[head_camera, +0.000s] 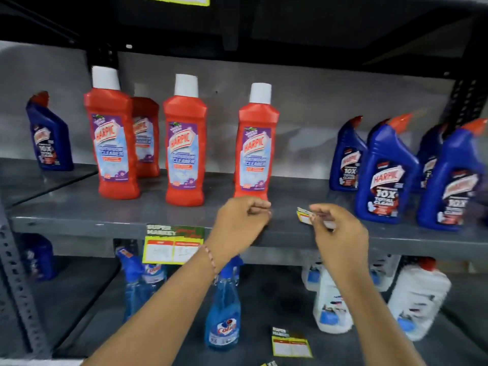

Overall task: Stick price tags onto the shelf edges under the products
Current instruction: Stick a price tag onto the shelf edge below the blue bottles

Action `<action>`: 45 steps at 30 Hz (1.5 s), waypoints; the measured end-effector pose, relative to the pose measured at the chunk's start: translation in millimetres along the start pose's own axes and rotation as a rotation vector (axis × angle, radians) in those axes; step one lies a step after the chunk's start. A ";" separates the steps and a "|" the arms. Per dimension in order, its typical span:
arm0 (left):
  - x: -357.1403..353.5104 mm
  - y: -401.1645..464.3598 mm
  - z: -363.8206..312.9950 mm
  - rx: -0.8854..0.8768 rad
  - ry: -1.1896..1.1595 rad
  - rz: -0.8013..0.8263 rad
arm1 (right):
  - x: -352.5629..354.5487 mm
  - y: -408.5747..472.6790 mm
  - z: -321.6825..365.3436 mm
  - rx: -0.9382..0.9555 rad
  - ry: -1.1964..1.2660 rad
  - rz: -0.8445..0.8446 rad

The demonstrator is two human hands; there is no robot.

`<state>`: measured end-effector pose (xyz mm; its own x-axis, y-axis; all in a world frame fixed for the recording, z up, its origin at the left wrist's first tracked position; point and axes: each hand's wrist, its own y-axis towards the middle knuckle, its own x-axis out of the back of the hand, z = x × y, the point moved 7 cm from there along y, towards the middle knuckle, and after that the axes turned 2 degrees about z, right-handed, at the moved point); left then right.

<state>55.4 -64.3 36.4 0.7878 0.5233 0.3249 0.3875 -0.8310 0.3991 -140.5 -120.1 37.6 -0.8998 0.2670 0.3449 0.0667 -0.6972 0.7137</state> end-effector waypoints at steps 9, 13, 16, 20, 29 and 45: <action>-93.0 52.6 -26.2 0.167 0.039 0.057 | 16.7 19.3 -43.8 -0.064 0.124 0.182; -106.4 34.8 -43.7 0.138 -0.235 0.106 | 44.8 21.4 -59.5 -0.123 0.331 0.077; -130.4 13.2 -67.4 0.047 -0.236 0.093 | 74.6 19.1 -81.8 -0.175 0.414 0.026; -191.0 -7.7 -84.6 -0.038 -0.094 0.106 | 125.8 12.7 -124.0 -0.167 0.364 -0.010; -304.8 -23.5 -119.6 -0.233 0.262 0.111 | 196.4 17.1 -204.7 -0.147 0.201 -0.036; -287.9 -14.0 -115.5 -0.270 0.397 -0.048 | 212.3 26.6 -233.0 -0.193 0.174 -0.271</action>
<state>-232.1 -181.5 36.3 0.5083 0.6350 0.5817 0.2393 -0.7530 0.6129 -430.2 -237.0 -12.1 -0.9345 0.3539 0.0384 -0.2520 -0.7338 0.6309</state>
